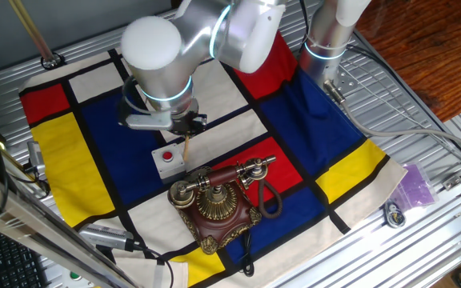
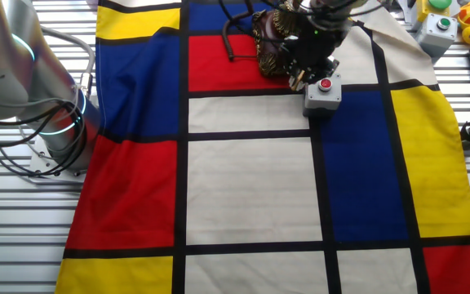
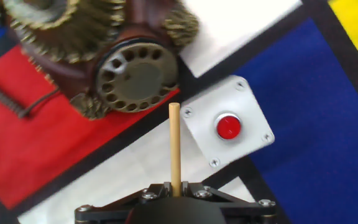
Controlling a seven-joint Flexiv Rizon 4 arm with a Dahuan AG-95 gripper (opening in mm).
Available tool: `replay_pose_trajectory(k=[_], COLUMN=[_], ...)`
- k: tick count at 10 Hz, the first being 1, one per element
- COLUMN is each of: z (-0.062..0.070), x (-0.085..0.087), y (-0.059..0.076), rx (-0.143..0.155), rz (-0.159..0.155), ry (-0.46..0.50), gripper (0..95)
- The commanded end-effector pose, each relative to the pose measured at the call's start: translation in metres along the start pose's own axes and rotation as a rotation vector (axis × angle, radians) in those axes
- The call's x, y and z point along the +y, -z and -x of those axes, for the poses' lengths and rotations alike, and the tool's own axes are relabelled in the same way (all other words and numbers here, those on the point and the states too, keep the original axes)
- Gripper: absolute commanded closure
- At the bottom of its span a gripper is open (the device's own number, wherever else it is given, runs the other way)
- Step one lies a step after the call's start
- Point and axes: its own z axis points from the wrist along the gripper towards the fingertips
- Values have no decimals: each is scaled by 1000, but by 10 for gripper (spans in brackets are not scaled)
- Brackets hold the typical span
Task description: Dial a number on an old rotary phone
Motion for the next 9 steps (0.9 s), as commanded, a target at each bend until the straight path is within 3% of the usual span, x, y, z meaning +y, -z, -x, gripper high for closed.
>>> replay_pose_trajectory(k=[1,4,9], z=[6,5,0], x=[4,9,10], y=[1,1,1], rx=[31,76,65], rz=[-40,-73,-88], ry=[193,258,232], gripper=[950,950,950])
